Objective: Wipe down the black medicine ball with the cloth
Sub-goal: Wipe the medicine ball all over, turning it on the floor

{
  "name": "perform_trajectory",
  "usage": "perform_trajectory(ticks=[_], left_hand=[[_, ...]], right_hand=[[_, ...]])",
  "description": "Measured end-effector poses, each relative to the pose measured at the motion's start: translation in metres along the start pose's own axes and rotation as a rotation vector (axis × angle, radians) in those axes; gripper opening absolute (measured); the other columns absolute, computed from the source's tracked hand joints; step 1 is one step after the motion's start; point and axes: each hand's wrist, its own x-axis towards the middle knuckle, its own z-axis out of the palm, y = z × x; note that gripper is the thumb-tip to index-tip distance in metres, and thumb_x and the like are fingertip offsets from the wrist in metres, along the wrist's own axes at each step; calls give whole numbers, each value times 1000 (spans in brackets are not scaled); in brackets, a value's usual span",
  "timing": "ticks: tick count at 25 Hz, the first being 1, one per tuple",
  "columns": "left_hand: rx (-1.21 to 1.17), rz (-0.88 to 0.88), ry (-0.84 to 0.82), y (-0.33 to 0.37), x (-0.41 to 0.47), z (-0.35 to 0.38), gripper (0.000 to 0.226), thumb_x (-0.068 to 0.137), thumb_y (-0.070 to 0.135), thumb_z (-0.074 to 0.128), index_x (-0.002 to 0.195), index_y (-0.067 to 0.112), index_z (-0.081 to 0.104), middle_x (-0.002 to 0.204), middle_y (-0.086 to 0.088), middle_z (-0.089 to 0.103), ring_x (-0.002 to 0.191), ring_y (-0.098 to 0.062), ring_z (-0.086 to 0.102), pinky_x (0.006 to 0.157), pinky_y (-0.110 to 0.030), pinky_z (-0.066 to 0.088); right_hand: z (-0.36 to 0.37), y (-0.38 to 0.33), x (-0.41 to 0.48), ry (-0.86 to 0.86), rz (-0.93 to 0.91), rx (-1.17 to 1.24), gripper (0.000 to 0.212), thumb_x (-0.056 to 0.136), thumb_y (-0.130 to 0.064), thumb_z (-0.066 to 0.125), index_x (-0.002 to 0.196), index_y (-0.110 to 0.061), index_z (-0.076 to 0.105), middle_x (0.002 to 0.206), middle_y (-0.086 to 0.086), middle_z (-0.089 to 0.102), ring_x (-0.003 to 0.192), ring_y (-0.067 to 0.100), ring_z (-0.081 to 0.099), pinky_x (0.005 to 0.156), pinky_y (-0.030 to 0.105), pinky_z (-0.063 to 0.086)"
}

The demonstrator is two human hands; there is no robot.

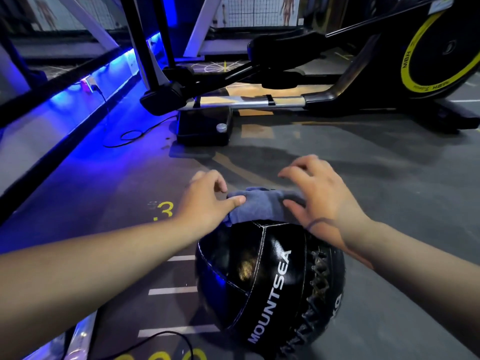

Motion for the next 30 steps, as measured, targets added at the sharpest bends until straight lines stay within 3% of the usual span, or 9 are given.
perform_trajectory(ticks=[2,6,8,10,13,18,21,26,30], left_hand=[[-30,148,-45,1,-3,4,26,79,28,77,67,30,54,82,7,56,76,-14,59,76,-38,51],[-255,83,-321,-16,3,-4,27,75,27,74,96,40,65,111,10,65,108,-10,61,104,-37,45],[-324,-44,-610,-27,0,-10,88,63,37,88,138,35,43,142,11,48,129,-2,45,112,-27,34],[-177,-18,-784,-35,-9,-10,122,51,42,95,149,30,23,147,18,39,130,11,37,111,-17,31],[99,253,-749,-42,-13,-2,117,48,45,96,144,31,31,134,25,42,127,9,38,108,-15,33],[151,275,-700,-34,-10,5,134,49,49,94,155,27,14,149,25,21,138,6,19,111,-11,17],[108,253,-705,-34,-13,9,125,49,41,96,151,26,25,152,15,34,137,1,32,115,-19,26],[214,216,-764,-52,-14,9,126,66,15,84,156,22,-3,165,5,2,149,-5,10,120,-22,16],[209,230,-811,-45,-16,6,138,63,32,91,154,20,-12,161,13,-9,146,1,-1,110,-6,6]], right_hand=[[9,-8,-2,-72,-212,43,45,82,-29,66,127,-21,59,135,6,53,123,29,50,104,40,42],[34,-11,-11,-195,-110,176,51,91,-39,52,140,-27,48,138,1,54,122,26,52,106,35,39],[29,-3,-6,-196,-76,187,56,86,-42,56,140,-31,47,116,-3,61,107,24,58,94,34,45],[22,2,5,-231,14,184,67,80,-50,64,142,-38,42,98,-10,54,101,19,56,90,27,43],[26,4,11,-230,68,115,58,78,-54,63,133,-38,51,102,-7,49,104,18,48,96,29,40],[37,12,1,-207,180,429,49,86,-33,64,133,-27,52,124,-7,63,116,13,57,99,24,42],[43,-9,-34,-163,-101,306,62,86,-28,63,144,-23,42,142,2,52,131,19,47,108,40,39],[50,-38,-90,-260,-612,-187,68,81,-31,52,146,-36,32,144,13,49,128,32,51,101,46,45],[37,-16,-68,-188,-432,29,51,93,-25,32,142,-29,42,142,12,51,129,30,50,104,43,43]])
